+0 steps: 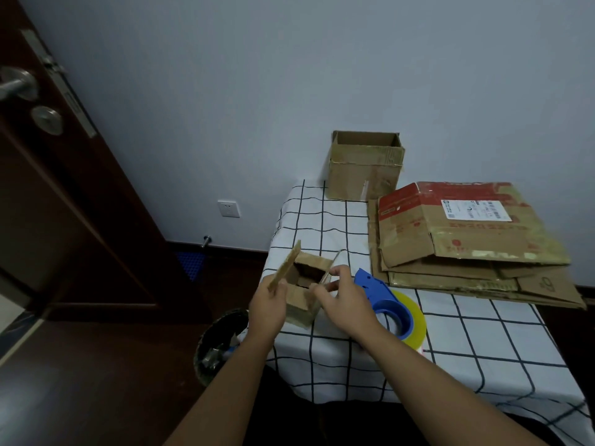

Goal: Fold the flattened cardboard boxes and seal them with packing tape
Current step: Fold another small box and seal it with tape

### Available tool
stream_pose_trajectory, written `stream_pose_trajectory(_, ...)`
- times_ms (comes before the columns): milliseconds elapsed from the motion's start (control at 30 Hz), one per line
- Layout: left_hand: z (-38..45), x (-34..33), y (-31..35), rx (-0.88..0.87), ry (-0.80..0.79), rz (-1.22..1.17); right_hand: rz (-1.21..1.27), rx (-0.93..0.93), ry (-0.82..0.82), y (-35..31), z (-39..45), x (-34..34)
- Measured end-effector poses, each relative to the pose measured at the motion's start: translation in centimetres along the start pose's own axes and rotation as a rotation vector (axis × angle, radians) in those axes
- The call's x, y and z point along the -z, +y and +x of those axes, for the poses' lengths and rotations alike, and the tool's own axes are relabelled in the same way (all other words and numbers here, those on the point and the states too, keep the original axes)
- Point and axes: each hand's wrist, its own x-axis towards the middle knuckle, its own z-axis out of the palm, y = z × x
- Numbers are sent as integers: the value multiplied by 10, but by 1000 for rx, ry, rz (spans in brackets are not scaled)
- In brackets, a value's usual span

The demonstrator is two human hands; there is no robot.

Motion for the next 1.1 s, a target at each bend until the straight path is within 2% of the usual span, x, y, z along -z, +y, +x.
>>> stream_pose_trajectory(67, 6, 0, 0, 84, 17, 19, -14, -22, 2, 0, 6, 5)
stream_pose_trajectory(200, 5, -10, 12, 264, 175, 133, -265, 87, 232, -8, 26, 14)
stream_pose_trajectory(233, 3, -14, 17, 302, 206, 136, -315, 111, 233, -12, 33, 16)
stream_pose_trajectory(400, 4, -29, 23, 421, 250, 62, -501, -20, -131, -32, 72, 18)
stream_pose_trajectory(467, 5, -29, 22, 425, 241, 37, -570, -50, -184, -32, 80, 15)
stream_pose_trajectory(533, 8, -26, 22, 404, 230, -29, -591, -33, -166, -32, 84, 14)
stream_pose_trajectory(667, 9, -6, 25, 308, 193, -328, -365, -24, -112, -27, 83, 28)
stream_pose_trajectory(833, 11, 12, 25, 225, 58, -337, 67, -133, -157, -10, 71, 35)
stream_pose_trajectory(967, 17, 20, 27, 155, -105, -448, 447, -151, -80, -7, 77, 37)
stream_pose_trajectory(1100, 30, 16, 29, 29, -183, -301, 599, -149, -90, -11, 91, 33)
